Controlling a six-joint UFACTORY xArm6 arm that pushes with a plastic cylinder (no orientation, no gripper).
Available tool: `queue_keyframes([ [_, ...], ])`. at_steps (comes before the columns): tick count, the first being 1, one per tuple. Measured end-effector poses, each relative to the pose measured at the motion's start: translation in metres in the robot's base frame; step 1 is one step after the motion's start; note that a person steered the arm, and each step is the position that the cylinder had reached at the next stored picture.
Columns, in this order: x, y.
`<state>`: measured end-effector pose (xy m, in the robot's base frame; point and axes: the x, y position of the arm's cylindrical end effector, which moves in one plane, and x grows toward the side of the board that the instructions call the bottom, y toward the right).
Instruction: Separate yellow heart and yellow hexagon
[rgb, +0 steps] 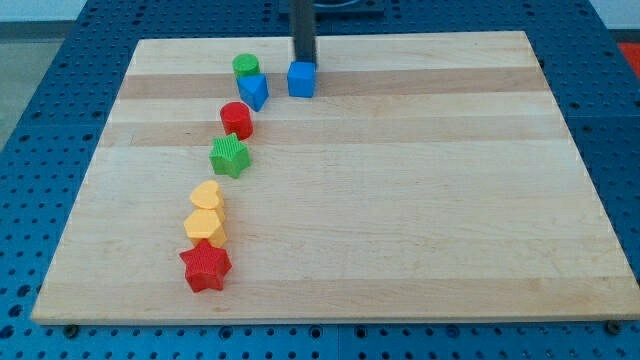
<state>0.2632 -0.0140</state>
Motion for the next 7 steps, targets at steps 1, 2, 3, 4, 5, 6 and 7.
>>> queue_keyframes([
  [1, 0.016, 0.022],
  [2, 0.038, 0.082],
  [3, 0.058, 0.102],
  [4, 0.116, 0.123],
  [5, 0.170, 0.119],
  [6, 0.220, 0.093],
  [7, 0.281, 0.056],
])
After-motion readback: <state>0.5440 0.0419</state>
